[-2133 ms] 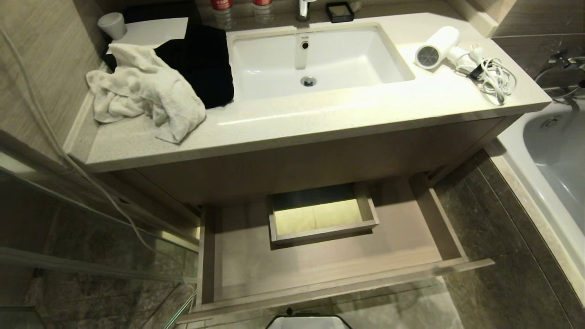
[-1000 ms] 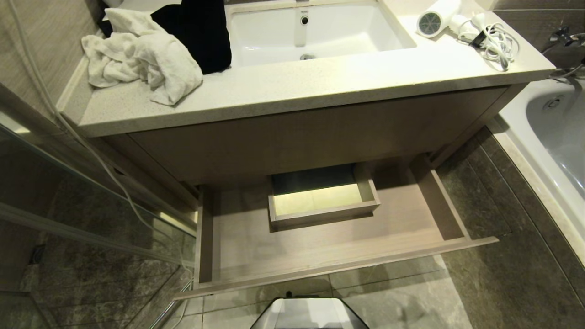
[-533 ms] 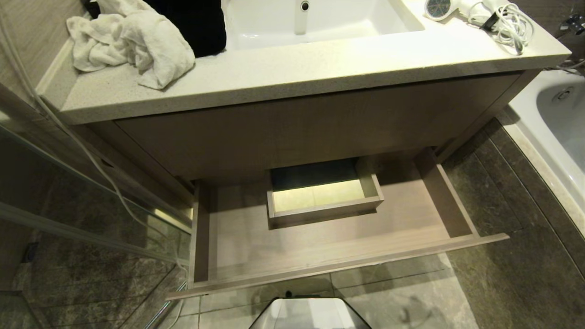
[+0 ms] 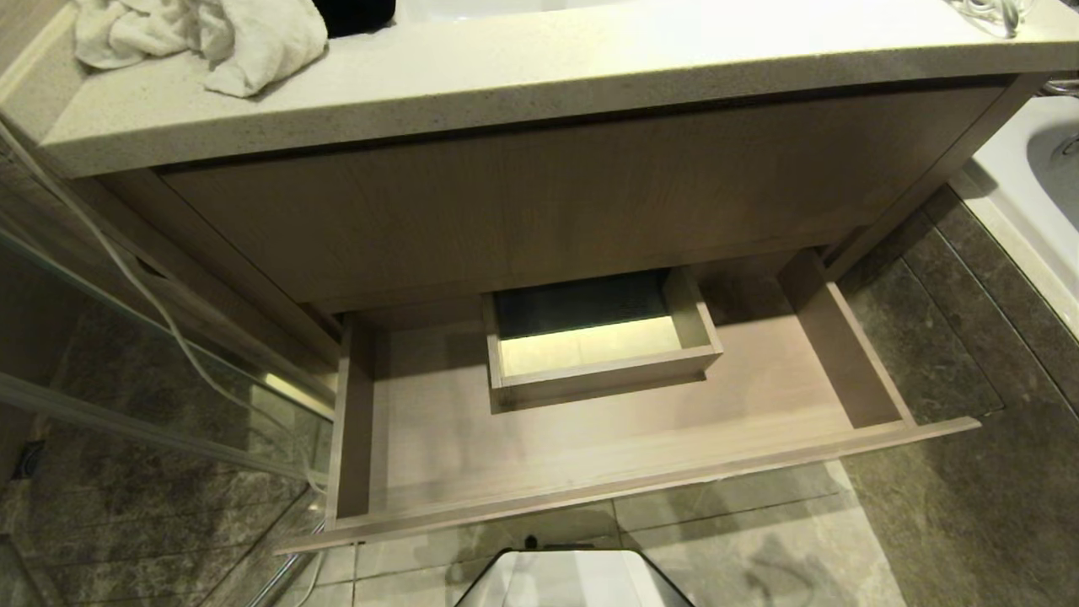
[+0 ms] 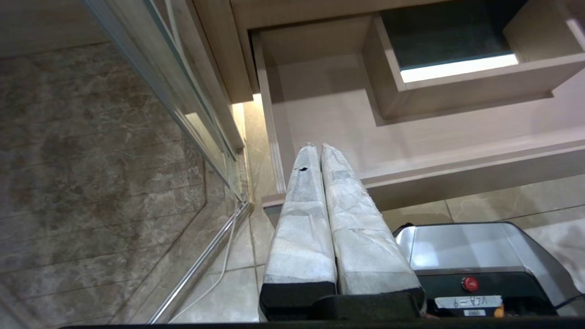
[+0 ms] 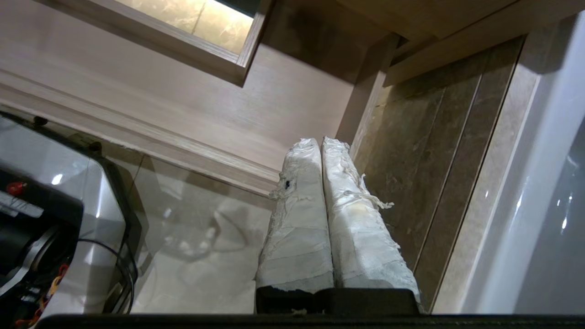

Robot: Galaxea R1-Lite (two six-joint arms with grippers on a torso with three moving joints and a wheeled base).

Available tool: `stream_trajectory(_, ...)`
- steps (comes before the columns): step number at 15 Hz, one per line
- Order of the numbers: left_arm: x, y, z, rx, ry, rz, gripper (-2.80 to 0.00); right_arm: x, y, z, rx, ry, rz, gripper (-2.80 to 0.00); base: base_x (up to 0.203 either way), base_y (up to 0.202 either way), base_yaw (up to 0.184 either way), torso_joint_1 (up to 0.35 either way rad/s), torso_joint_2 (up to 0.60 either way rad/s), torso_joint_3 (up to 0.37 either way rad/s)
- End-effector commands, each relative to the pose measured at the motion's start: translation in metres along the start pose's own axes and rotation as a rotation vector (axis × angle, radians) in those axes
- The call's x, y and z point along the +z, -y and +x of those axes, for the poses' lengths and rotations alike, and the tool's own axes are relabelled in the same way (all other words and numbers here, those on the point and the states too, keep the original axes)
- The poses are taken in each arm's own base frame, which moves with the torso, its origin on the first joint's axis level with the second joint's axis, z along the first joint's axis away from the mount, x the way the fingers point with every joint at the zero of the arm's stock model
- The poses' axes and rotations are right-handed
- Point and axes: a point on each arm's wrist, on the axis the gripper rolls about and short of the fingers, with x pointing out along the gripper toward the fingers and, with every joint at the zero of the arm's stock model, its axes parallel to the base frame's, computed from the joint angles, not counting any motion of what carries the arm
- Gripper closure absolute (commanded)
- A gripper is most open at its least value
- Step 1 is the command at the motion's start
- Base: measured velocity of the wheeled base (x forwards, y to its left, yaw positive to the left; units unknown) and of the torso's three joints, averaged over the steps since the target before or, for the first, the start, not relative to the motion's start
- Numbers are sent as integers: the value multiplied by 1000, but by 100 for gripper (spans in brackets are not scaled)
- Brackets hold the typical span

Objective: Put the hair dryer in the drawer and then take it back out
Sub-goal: Close the drawer

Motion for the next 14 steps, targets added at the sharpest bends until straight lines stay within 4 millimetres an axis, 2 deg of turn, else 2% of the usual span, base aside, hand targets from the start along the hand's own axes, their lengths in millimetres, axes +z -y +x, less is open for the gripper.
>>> stream_trajectory(1,0,0,0,-1,1,0,0,-1,-1,0,2,2,-2,0,0,0,0,-324,517,200)
stream_trajectory(8,0,0,0,-1,0,0,0,-5,-4,0,6,-5,7,0,0,0,0,-309,463,162)
stream_trajectory(14,0,0,0,-1,-1,0,0,-8,-6,1,13,-15,17,0,0,0,0,-92,380,277)
